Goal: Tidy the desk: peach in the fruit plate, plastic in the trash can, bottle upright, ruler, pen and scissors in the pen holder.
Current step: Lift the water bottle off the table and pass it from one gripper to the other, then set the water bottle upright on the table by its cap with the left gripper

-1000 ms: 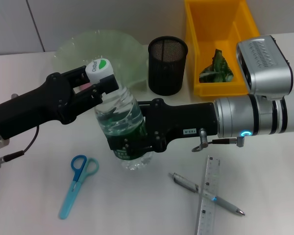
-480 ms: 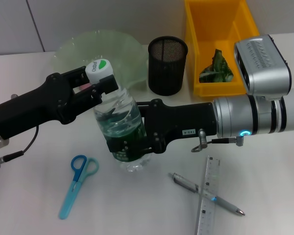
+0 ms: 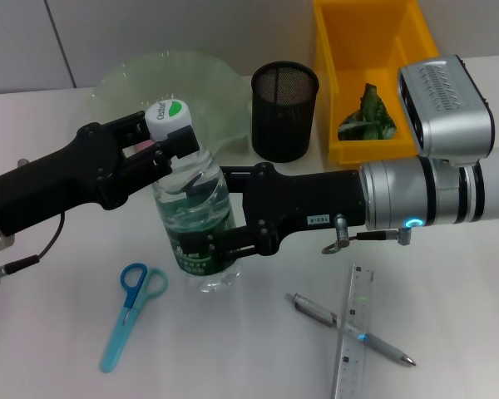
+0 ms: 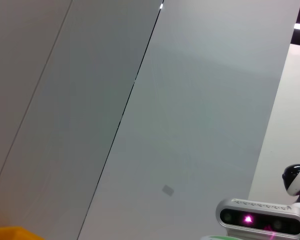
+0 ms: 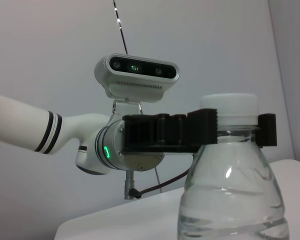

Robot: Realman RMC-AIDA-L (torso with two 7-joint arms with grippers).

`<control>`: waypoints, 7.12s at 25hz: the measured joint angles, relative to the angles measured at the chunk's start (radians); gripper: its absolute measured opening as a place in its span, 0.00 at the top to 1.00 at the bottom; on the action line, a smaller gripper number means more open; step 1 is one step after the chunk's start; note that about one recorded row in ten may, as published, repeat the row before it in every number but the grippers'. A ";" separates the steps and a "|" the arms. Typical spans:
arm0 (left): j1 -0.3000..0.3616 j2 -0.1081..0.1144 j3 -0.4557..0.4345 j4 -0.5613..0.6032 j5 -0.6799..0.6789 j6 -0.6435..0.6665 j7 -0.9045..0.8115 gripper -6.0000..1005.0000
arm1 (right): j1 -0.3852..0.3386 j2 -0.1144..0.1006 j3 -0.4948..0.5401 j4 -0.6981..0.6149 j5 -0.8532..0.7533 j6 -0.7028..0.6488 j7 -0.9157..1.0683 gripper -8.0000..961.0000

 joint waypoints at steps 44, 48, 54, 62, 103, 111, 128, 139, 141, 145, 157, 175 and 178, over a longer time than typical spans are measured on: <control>-0.001 0.004 -0.012 0.006 0.000 -0.028 -0.002 0.52 | -0.010 -0.008 -0.003 -0.027 -0.007 0.033 0.013 0.14; 0.001 0.004 -0.012 0.007 0.000 -0.031 -0.003 0.52 | -0.029 -0.009 -0.003 -0.056 -0.007 0.022 0.023 0.14; 0.005 0.005 -0.012 0.009 0.000 -0.035 -0.003 0.51 | -0.061 -0.009 -0.003 -0.094 -0.009 0.007 0.037 0.14; 0.007 0.007 -0.015 0.011 0.000 -0.052 -0.001 0.51 | -0.095 -0.011 -0.003 -0.132 -0.010 0.003 0.050 0.15; 0.066 -0.001 -0.088 -0.031 -0.085 -0.306 0.317 0.48 | -0.241 -0.009 0.014 -0.239 -0.110 0.144 0.038 0.15; 0.043 -0.002 -0.084 -0.065 -0.085 -0.381 0.358 0.48 | -0.243 -0.009 0.014 -0.236 -0.106 0.145 0.039 0.15; 0.029 -0.004 -0.091 -0.115 -0.102 -0.429 0.409 0.47 | -0.240 -0.009 0.014 -0.224 -0.108 0.157 0.048 0.15; 0.029 -0.004 -0.092 -0.136 -0.117 -0.439 0.426 0.46 | -0.238 -0.009 0.014 -0.221 -0.111 0.162 0.048 0.15; 0.029 -0.004 -0.092 -0.140 -0.118 -0.440 0.433 0.46 | -0.238 -0.010 0.014 -0.221 -0.111 0.162 0.048 0.15; 0.029 -0.004 -0.092 -0.141 -0.118 -0.441 0.437 0.46 | -0.237 -0.010 0.014 -0.221 -0.111 0.162 0.048 0.15; 0.029 -0.004 -0.086 -0.141 -0.119 -0.441 0.437 0.45 | -0.236 -0.011 0.014 -0.221 -0.111 0.162 0.048 0.15; 0.033 -0.004 -0.090 -0.141 -0.120 -0.432 0.431 0.43 | -0.234 -0.011 0.014 -0.222 -0.108 0.162 0.050 0.15; 0.032 -0.003 -0.091 -0.141 -0.120 -0.432 0.427 0.42 | -0.234 -0.011 0.014 -0.221 -0.107 0.162 0.050 0.15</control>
